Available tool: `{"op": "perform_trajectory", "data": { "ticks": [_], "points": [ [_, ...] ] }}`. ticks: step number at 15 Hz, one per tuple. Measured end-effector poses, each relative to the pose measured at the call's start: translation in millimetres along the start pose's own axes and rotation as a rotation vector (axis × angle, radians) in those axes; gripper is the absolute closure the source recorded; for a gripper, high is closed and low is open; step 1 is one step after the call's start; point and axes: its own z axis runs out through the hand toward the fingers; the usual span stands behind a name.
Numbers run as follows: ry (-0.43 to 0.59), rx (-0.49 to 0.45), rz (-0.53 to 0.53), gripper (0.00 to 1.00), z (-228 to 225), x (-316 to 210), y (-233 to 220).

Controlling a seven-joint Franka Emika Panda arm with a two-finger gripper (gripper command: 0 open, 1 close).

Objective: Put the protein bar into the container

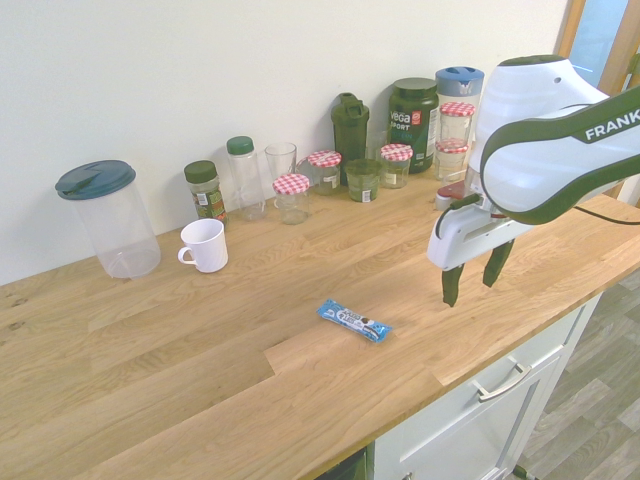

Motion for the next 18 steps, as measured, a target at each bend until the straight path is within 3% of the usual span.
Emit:
{"op": "perform_trajectory", "data": {
  "ticks": [6, 18],
  "points": [
    [0.054, -0.014, -0.070, 0.00, -13.9, -6.6, -20.4],
    [0.129, -0.058, -0.400, 0.00, -13.0, -50.4, -141.8]
  ]
}}
